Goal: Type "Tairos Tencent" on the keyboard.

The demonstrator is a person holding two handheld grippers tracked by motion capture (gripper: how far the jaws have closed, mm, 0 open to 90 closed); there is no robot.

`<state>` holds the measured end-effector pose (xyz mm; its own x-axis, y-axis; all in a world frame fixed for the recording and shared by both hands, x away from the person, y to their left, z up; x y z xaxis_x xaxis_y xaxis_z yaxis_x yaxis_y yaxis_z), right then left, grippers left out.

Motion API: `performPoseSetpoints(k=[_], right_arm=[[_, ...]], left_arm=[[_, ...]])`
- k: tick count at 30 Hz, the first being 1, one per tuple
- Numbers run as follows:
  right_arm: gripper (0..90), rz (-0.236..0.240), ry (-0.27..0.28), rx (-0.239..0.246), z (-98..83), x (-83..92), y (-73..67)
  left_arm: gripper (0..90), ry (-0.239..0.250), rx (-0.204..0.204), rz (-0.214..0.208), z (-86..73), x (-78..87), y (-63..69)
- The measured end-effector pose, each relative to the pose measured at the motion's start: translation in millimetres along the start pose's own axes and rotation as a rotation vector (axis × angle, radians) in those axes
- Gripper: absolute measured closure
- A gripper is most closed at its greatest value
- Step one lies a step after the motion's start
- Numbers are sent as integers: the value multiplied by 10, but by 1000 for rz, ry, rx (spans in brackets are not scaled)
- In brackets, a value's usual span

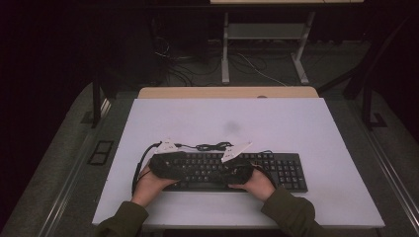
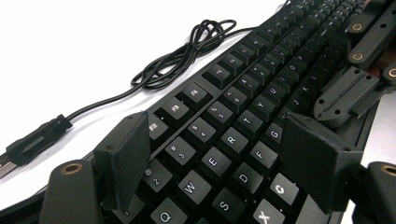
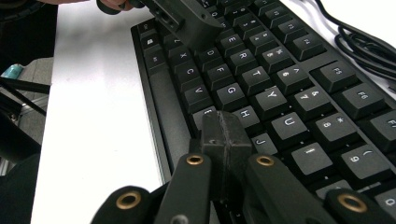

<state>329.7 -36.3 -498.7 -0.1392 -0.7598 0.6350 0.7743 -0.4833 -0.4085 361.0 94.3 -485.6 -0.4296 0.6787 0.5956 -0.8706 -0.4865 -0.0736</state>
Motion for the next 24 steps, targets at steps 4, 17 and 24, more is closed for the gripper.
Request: performPoseSetpoints(k=[4, 17, 24], right_arm=[[892, 7, 9, -4, 7, 5, -2], [740, 9, 77, -21, 116, 150, 31], [560, -5, 128, -41, 180, 264, 120]], left_arm=[[238, -2, -3, 0, -6, 1, -3], [239, 11, 7, -3, 5, 14, 2], [248, 26, 13, -8, 41, 26, 24]])
Point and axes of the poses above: each handheld gripper's, and its own axes: x roughly backward along the jaws, z roughly out of its top, y roughly to its right, the point moved 9 cm from there along -x, roughly forward along the jaws, and after that the axes turned 15 degrees about -x, right-handed, at the moved point
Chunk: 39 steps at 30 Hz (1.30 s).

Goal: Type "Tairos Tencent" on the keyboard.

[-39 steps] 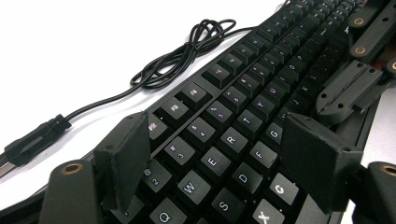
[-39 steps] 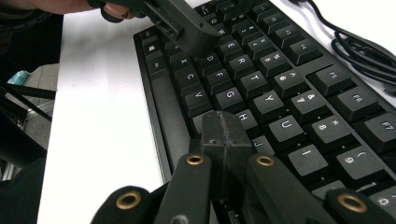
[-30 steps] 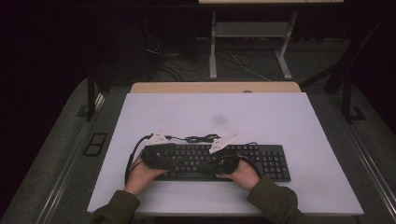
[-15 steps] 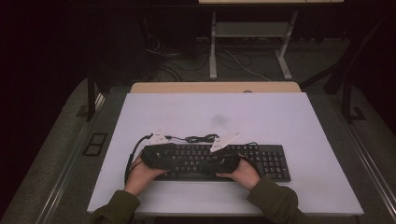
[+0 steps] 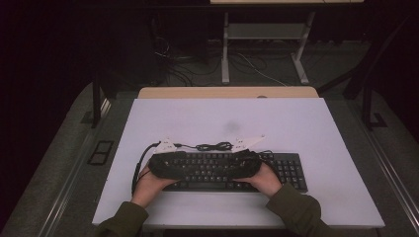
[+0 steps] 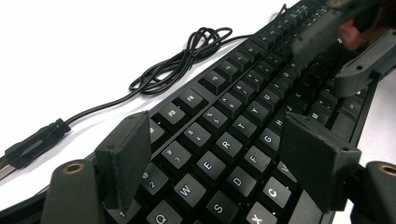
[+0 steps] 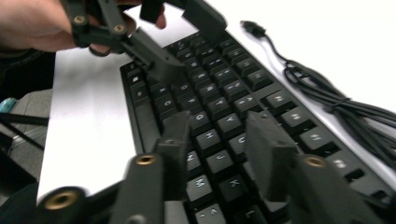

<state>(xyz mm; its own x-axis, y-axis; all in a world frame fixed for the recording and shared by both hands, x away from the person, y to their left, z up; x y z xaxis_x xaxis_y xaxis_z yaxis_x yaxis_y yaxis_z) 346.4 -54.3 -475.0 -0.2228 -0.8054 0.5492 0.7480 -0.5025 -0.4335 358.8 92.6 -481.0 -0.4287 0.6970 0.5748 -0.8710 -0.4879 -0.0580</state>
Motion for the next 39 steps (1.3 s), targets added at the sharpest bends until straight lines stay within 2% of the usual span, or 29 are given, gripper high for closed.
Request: performPoseSetpoints(k=[6, 10, 20, 28, 33, 39], right_arm=[[367, -19, 37, -13, 55, 44, 72], [307, -28, 53, -30, 69, 51, 119], [268, -48, 72, -39, 79, 79, 157], [259, -52, 77, -42, 75, 95, 175], [257, -52, 81, -42, 77, 96, 175], [256, -50, 78, -48, 67, 95, 177]], left_arm=[[291, 8, -5, -17, 28, 23, 43], [342, 17, -9, -31, 45, 60, 91], [486, 28, -15, -61, 43, 104, 187], [741, 30, -26, -104, 47, 116, 267], [877, 16, -48, -131, 28, 99, 309], [892, -1, -44, -161, -19, 84, 331]])
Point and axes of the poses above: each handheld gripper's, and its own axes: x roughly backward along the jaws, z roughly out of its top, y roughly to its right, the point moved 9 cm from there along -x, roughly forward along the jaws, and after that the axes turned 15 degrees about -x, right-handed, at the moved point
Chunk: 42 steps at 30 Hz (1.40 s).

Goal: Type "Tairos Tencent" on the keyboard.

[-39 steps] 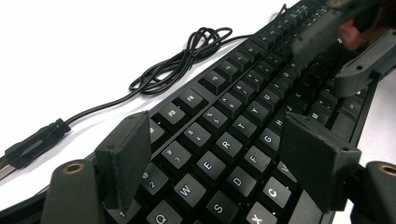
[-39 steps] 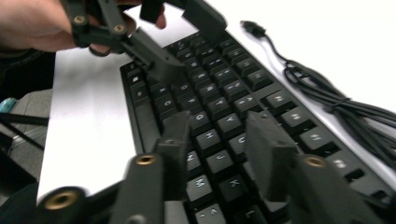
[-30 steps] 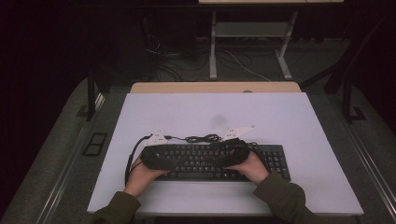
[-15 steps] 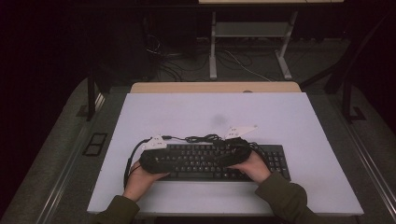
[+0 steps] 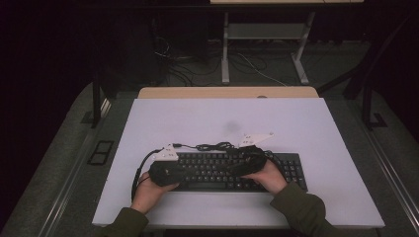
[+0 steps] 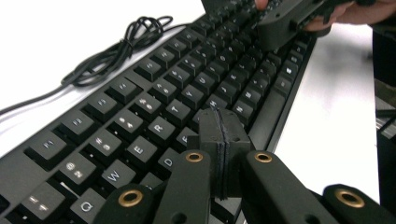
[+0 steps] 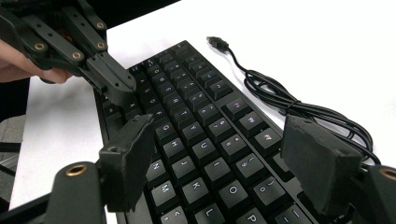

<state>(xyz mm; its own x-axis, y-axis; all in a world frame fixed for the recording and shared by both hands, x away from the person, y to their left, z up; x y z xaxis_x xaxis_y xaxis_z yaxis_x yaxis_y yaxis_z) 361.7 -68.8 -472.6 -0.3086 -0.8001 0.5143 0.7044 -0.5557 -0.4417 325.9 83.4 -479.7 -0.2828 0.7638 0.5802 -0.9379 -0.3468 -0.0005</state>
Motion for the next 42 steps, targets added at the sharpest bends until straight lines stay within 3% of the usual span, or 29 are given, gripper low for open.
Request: performPoseSetpoints(k=[16, 30, 42], right_arm=[[256, -4, 1, 2, 9, 3, -10], [256, -7, 0, 3, 7, 2, -2], [256, -11, -1, 7, 9, 5, 6]], left_arm=[[892, -63, -2, -25, -125, -77, 2], [892, -80, -17, -37, -147, -91, 13], [892, -63, -18, -17, -98, -38, -11]])
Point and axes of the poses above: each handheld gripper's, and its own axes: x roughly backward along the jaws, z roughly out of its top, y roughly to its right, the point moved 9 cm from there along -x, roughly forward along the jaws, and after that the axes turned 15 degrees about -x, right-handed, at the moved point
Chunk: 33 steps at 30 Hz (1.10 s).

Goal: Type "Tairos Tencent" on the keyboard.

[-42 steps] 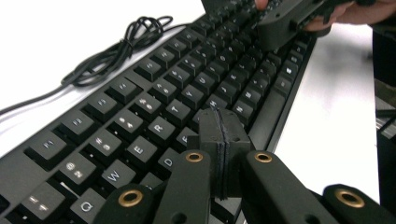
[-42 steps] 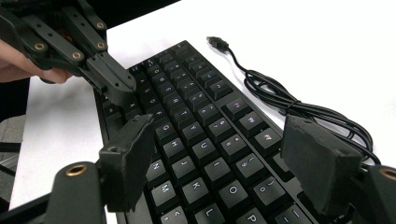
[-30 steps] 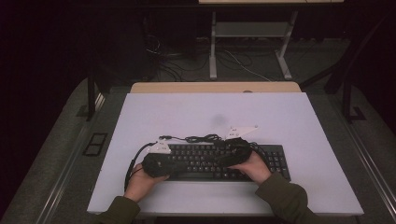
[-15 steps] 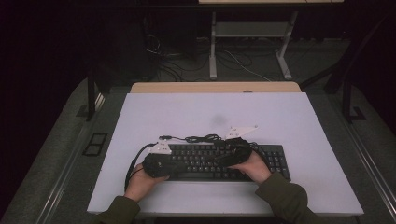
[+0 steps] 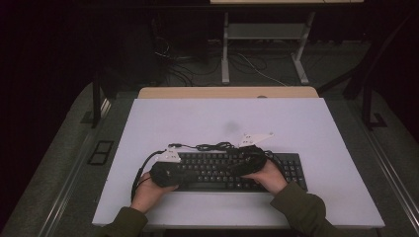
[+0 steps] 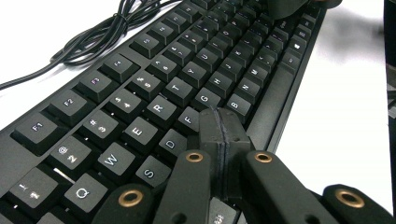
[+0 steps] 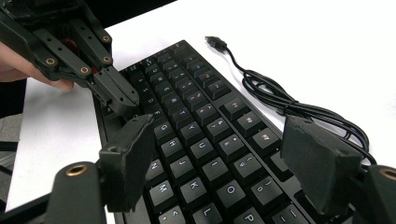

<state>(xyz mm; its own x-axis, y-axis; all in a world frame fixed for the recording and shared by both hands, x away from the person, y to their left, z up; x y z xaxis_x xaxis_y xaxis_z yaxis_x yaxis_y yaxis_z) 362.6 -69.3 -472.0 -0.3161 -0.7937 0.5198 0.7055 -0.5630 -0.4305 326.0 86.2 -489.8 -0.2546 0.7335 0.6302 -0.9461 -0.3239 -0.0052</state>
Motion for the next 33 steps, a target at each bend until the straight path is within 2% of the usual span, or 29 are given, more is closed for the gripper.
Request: performPoseSetpoints(k=[15, 27, 33], right_arm=[[255, -7, -9, 9, -38, -23, 13], [254, -11, -7, 1, -48, -16, 23], [254, -11, -6, 3, -42, -15, 25]], left_arm=[[892, 24, -6, 48, 67, 81, -125], [892, 25, -17, 85, 115, 31, -261], [893, 26, -5, 96, 122, -3, -310]])
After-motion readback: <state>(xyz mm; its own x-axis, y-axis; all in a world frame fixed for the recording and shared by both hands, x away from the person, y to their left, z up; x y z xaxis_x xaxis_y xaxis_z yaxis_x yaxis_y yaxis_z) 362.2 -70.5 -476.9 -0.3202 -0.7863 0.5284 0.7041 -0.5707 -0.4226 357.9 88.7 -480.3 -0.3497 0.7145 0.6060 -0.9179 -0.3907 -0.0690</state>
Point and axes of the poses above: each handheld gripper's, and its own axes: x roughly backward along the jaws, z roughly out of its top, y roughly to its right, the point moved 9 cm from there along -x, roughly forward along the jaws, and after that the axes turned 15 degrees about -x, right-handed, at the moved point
